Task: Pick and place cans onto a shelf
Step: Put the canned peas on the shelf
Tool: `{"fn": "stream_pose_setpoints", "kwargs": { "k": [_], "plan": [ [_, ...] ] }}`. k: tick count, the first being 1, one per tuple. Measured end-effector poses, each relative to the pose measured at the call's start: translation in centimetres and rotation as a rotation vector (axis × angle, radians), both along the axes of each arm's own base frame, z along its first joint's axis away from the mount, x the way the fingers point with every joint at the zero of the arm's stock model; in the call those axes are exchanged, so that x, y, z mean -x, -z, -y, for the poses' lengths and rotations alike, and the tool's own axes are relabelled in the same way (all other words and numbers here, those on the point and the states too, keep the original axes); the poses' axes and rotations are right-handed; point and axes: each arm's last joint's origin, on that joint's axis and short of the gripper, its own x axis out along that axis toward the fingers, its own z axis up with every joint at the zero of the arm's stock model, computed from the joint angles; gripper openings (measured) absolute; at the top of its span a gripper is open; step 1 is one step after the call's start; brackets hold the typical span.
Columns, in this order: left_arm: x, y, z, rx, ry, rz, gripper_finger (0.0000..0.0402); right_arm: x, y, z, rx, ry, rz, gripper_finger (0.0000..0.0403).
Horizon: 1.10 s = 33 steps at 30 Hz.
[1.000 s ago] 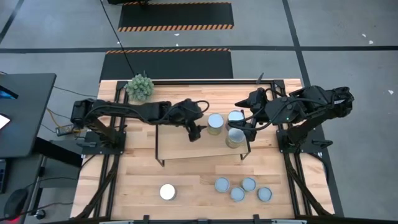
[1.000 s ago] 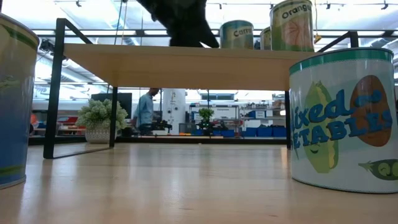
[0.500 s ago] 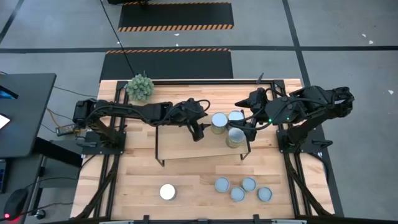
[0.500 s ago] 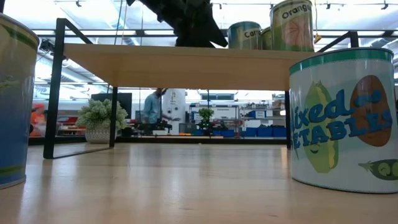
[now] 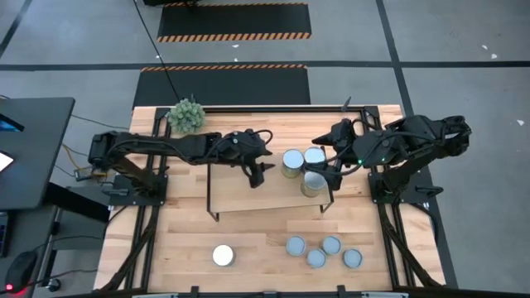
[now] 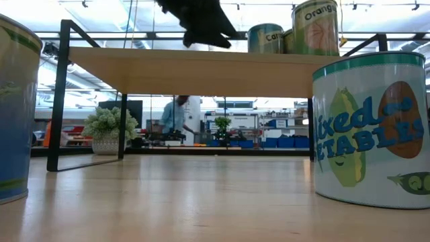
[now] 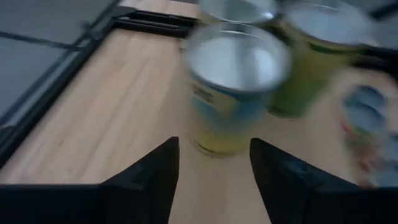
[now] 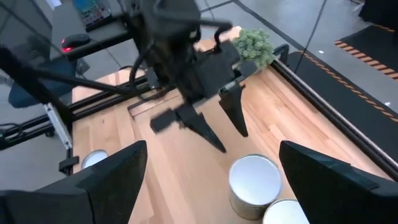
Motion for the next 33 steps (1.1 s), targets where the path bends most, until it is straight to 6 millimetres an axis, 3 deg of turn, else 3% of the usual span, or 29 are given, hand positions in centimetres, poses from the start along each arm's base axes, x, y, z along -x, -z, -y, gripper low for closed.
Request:
{"fn": "stream_pose_setpoints", "kwargs": {
  "k": [5, 13, 16, 22, 26, 33],
  "plan": [
    [1.8, -2.2, 2.3, -0.019, 0.249, 0.037, 0.0184, -1.2, 0.7, -1.1, 0.029, -0.051, -0.023, 0.0373],
    [4.4, -3.3, 6.0, -0.013, 0.386, -0.007, 0.0198, -3.6, 2.2, -2.2, 0.032, -0.080, -0.075, 0.0373],
    [5.1, -3.2, 7.7, -0.006, 0.444, -0.087, 0.0222, -3.8, 2.2, -2.4, 0.020, -0.090, -0.064, 0.0373],
    [6.7, -4.9, 11.1, -0.055, 0.514, -0.123, 0.0273, -3.9, 1.7, -2.4, 0.008, -0.095, -0.018, 0.0373],
    [8.5, -6.6, 13.4, -0.060, 0.575, -0.153, 0.0278, -3.9, 1.7, -2.4, 0.000, -0.093, -0.007, 0.0373],
    [12.6, -6.0, 18.9, 0.018, 0.700, -0.262, 0.0266, -4.0, 1.5, -2.4, -0.016, -0.058, 0.016, 0.0373]
  ]
}}
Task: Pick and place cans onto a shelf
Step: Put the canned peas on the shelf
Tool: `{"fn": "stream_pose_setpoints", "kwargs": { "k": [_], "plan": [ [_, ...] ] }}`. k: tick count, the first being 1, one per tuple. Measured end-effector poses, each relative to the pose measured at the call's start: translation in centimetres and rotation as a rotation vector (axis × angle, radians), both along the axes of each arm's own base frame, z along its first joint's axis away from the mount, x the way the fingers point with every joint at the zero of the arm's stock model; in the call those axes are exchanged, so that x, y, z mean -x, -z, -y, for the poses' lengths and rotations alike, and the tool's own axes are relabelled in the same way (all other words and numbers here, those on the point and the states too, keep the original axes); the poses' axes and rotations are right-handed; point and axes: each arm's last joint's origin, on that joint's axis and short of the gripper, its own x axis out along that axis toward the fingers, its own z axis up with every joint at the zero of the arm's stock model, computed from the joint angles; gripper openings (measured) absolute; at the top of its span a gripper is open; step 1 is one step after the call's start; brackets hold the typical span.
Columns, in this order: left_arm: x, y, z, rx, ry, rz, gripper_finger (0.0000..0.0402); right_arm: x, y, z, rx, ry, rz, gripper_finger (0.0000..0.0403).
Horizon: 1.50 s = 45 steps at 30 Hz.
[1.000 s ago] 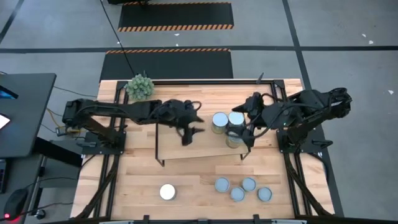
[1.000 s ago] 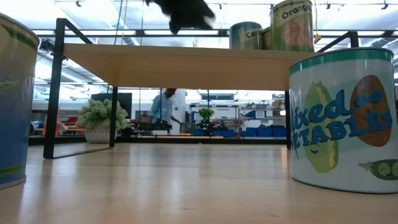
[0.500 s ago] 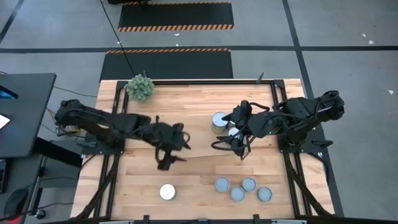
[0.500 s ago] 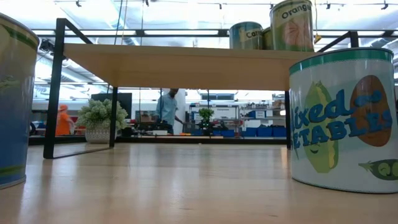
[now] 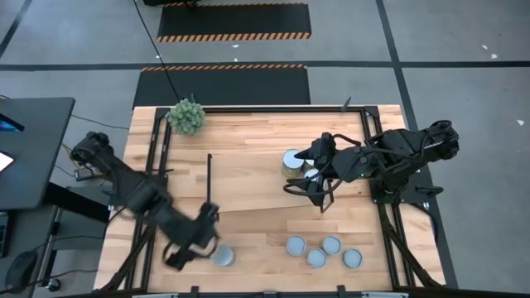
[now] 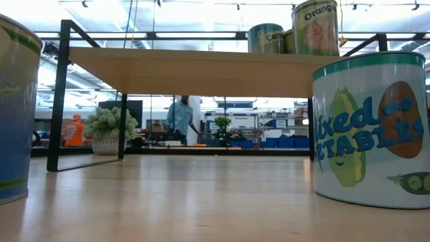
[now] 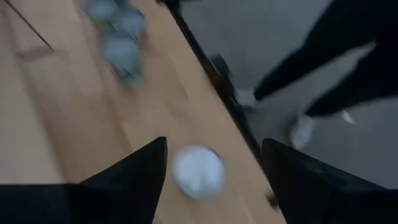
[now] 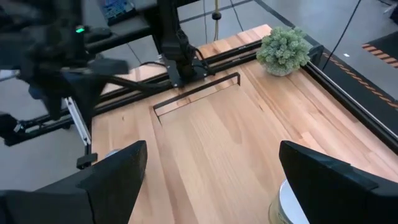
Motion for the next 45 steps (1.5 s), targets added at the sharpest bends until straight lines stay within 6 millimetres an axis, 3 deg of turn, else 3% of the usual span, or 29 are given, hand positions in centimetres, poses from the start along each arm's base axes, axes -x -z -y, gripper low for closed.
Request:
{"fn": "stream_pose_setpoints", "kwargs": {
  "k": [7, 11, 16, 21, 27, 31, 40, 45],
  "plan": [
    [4.1, 2.0, 4.0, -0.016, -0.102, -0.184, 0.0269, 0.0, 0.0, 0.1, -0.008, 0.040, 0.012, 0.0373],
    [5.4, 4.2, 6.5, -0.076, -0.142, -0.280, 0.0276, 0.0, 0.0, 0.1, 0.005, 0.059, 0.018, 0.0373],
    [5.7, 7.2, 9.3, -0.156, -0.169, -0.329, 0.0281, 0.0, 0.0, 0.1, -0.005, 0.073, 0.022, 0.0373],
    [4.6, 10.1, 10.7, -0.248, -0.201, -0.341, 0.0285, 0.0, 0.0, 0.3, -0.039, 0.099, 0.031, 0.0373],
    [1.8, 12.8, 11.1, -0.218, -0.322, -0.366, 0.0324, 0.0, -0.1, -0.1, -0.051, 0.082, 0.040, 0.0373],
    [0.6, 14.7, 10.1, -0.168, -0.410, -0.408, 0.0351, 0.2, -0.1, -0.6, -0.047, 0.038, 0.030, 0.0373],
    [-0.6, 18.4, 8.1, -0.081, -0.531, -0.445, 0.0355, 0.3, -0.1, -1.1, -0.038, -0.035, 0.014, 0.0373],
    [-1.6, 18.6, 7.7, -0.049, -0.600, -0.331, 0.0355, 0.3, -0.1, -1.2, -0.046, -0.056, 0.008, 0.0373]
  ]
}}
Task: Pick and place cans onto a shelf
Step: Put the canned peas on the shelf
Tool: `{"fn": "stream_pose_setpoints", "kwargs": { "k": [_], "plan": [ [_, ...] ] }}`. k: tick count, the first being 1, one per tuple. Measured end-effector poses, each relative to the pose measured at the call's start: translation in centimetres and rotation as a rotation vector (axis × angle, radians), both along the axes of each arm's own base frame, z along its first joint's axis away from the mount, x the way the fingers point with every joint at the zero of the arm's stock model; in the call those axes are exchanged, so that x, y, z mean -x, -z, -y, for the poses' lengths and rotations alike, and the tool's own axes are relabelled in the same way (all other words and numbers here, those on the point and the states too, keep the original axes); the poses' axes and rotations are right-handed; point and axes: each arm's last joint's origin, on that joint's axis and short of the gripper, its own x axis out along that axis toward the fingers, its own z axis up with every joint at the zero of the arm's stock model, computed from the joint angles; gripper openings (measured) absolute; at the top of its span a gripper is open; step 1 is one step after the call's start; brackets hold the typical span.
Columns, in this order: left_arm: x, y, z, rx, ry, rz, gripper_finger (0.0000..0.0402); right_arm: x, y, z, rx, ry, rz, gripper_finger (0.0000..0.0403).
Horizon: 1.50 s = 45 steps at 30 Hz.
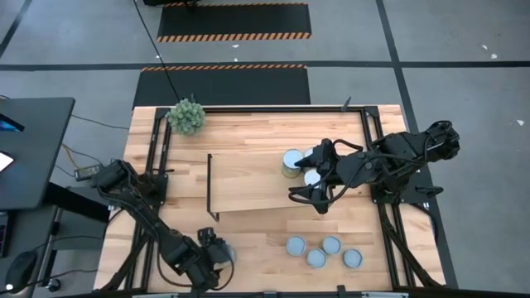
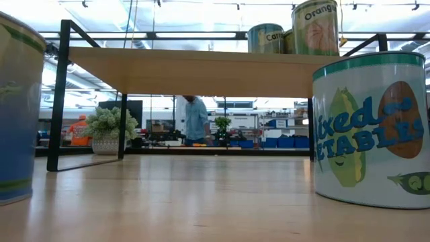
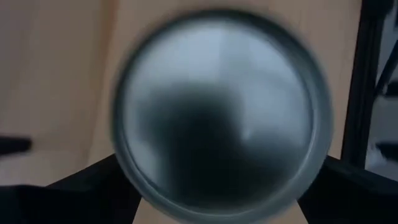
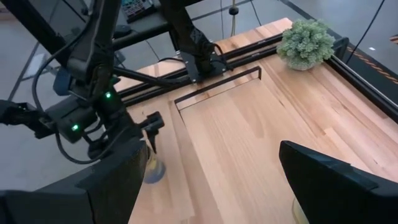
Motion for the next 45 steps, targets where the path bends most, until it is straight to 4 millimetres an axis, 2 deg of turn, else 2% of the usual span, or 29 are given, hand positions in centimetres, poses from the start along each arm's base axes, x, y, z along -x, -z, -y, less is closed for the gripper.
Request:
{"fn": "stream_pose_setpoints", "kwargs": {
  "k": [6, 13, 22, 29, 31, 39, 45],
  "plan": [
    [-0.9, -0.2, -0.5, -0.037, -0.046, 0.085, 0.0355, 0.0, 0.0, 0.0, 0.000, -0.005, -0.001, 0.0373],
    [-1.8, -0.5, -0.3, -0.050, 0.001, 0.174, 0.0355, 0.0, 0.0, 0.0, -0.002, -0.016, -0.004, 0.0373],
    [-2.0, -0.4, -0.4, -0.066, 0.086, 0.147, 0.0311, 0.0, 0.0, 0.0, -0.008, -0.014, -0.003, 0.0373],
    [-2.9, -0.9, -1.0, -0.048, 0.081, 0.132, 0.0314, 0.0, 0.0, 0.0, -0.008, -0.014, -0.003, 0.0373],
    [-3.7, -1.9, -1.3, -0.025, 0.075, 0.138, 0.0314, 0.0, 0.0, 0.0, -0.007, -0.014, -0.003, 0.0373],
    [-8.2, -8.2, -2.8, 0.162, 0.142, 0.223, 0.0312, 0.5, -0.3, 0.2, -0.009, -0.015, 0.006, 0.0373],
    [-10.6, -13.5, -4.9, 0.177, 0.168, 0.322, 0.0312, 1.6, -1.1, 0.7, -0.015, -0.011, 0.031, 0.0373]
  ]
}}
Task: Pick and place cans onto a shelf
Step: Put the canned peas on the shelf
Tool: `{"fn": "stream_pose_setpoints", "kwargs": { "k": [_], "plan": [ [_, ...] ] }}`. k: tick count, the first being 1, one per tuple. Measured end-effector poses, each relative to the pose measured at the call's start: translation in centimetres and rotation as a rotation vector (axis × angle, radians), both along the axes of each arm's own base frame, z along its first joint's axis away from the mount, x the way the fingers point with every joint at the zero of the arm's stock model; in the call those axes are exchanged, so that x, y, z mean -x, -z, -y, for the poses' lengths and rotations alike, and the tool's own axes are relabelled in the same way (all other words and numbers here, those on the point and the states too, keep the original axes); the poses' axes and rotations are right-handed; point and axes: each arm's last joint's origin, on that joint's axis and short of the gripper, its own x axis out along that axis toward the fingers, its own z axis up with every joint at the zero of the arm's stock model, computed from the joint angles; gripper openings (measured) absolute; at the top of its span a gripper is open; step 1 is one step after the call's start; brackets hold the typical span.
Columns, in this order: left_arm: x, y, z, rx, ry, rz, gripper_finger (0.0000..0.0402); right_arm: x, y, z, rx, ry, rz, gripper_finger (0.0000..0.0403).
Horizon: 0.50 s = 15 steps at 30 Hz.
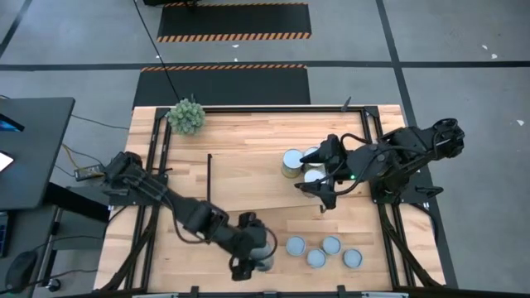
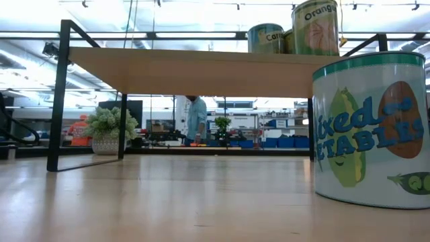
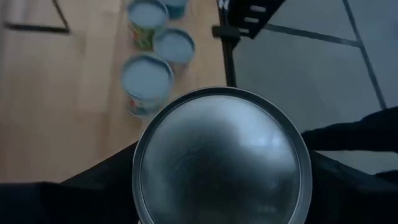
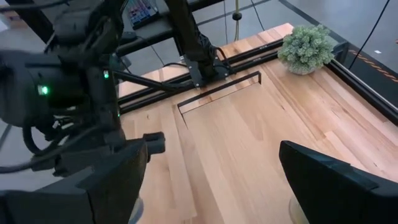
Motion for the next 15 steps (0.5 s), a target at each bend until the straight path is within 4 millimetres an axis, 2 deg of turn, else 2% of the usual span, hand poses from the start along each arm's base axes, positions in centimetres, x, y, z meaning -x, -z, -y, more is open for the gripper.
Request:
{"fn": "stream_pose_setpoints", "kwargs": {
  "k": [6, 10, 15],
  "plan": [
    [-1.6, -3.8, -3.7, -0.042, -0.051, 0.057, 0.0313, 1.2, -0.4, 0.6, -0.008, 0.006, -0.006, 0.0373],
    [-2.7, -4.8, -6.4, -0.086, -0.151, 0.105, 0.0313, 1.6, -0.5, 0.7, -0.004, 0.005, -0.015, 0.0373],
    [-3.5, -4.7, -9.3, -0.198, -0.265, 0.108, 0.0313, 1.7, -0.4, 0.6, 0.014, -0.008, -0.023, 0.0373]
  ]
}}
